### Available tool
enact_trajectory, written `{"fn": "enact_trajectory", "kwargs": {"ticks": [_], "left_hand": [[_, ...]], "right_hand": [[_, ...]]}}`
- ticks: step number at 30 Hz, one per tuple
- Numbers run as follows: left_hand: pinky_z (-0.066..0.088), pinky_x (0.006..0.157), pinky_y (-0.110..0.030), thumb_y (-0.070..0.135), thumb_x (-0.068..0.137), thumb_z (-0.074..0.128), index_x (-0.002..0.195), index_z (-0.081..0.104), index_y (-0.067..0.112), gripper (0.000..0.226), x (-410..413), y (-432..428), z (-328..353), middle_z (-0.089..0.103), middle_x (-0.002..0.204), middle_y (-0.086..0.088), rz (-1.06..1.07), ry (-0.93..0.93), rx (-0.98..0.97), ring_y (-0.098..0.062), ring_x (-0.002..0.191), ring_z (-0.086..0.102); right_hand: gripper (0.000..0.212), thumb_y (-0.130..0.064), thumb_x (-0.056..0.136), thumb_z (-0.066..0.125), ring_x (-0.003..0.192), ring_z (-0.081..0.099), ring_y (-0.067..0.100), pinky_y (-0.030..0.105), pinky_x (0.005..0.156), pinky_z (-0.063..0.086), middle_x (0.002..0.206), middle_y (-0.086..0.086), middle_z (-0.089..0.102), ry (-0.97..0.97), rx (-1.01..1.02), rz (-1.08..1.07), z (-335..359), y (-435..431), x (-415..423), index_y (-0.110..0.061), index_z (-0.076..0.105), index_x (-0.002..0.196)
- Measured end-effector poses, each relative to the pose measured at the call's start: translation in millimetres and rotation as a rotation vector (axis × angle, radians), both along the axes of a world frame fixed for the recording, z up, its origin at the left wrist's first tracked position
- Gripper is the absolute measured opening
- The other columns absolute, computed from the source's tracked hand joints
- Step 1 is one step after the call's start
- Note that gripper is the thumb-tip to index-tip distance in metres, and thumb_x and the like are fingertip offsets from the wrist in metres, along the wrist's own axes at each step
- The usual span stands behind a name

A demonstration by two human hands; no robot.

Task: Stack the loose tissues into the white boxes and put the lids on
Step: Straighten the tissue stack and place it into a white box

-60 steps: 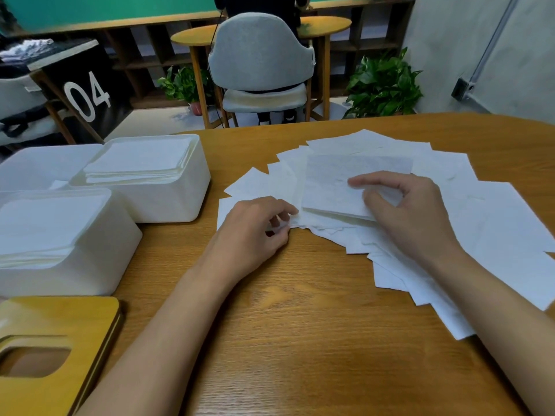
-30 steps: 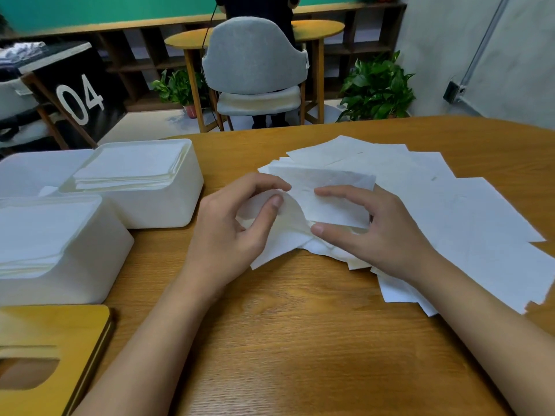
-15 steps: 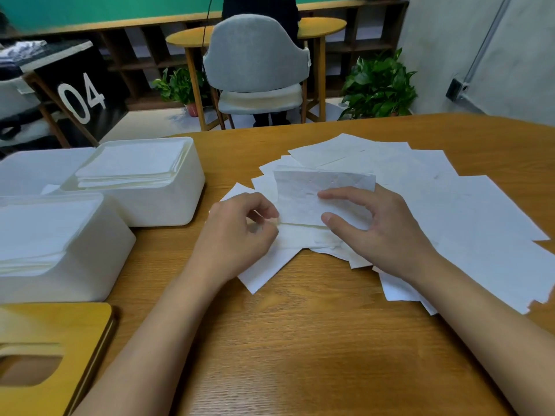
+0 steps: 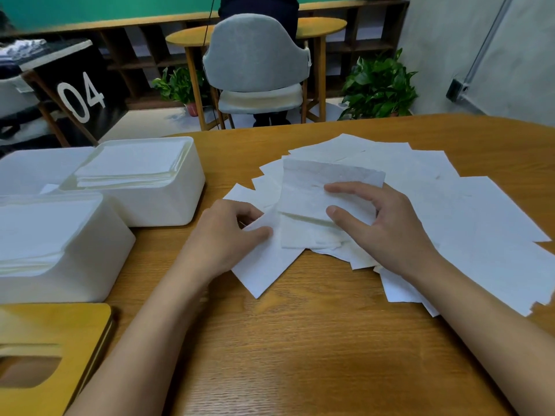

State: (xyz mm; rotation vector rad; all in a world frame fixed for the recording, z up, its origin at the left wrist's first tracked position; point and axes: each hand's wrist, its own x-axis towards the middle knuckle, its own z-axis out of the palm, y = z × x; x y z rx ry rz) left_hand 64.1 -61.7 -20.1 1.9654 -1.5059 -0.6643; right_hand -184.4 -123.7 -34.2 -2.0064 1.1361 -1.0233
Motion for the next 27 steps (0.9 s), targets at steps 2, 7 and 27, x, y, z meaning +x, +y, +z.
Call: {"fn": "enact_trajectory", "kwargs": {"ticks": [2, 7, 27], "left_hand": [[0.052, 0.074, -0.031, 0.032, 0.092, 0.073, 0.086, 0.078, 0.03, 0.008, 2.7, 1.4, 3.6, 0.073, 0.096, 0.016, 0.011, 0.068, -0.01, -0.006, 0.09, 0.067], [0.046, 0.066, -0.028, 0.026, 0.09, 0.068, 0.08, 0.077, 0.023, 0.014, -1.9, 5.6, 13.9, 0.073, 0.083, 0.017, -0.015, 0.112, -0.113, 0.002, 0.074, 0.063], [0.055, 0.075, -0.024, 0.026, 0.088, 0.085, 0.106, 0.078, 0.035, 0.022, -21.3, 8.5, 11.1, 0.074, 0.086, 0.015, -0.112, 0.314, -0.428, -0.002, 0.084, 0.068]], "right_hand": [[0.033, -0.038, 0.093, 0.075, 0.124, 0.053, -0.007, 0.004, 0.099, 0.039, 0.132, -0.02, 0.065, -0.047, 0.013, -0.026, 0.1, -0.6, 0.0, -0.038, 0.072, 0.126], [0.046, -0.048, 0.09, 0.074, 0.128, 0.055, 0.004, 0.026, 0.103, 0.05, 0.138, -0.017, 0.061, -0.104, 0.043, -0.082, 4.6, -1.2, -1.6, -0.037, 0.067, 0.134], [0.033, -0.037, 0.087, 0.077, 0.106, 0.071, 0.001, 0.021, 0.085, 0.056, 0.112, -0.021, 0.076, -0.168, 0.278, 0.24, 8.6, 18.1, 13.1, -0.038, 0.072, 0.119]]}}
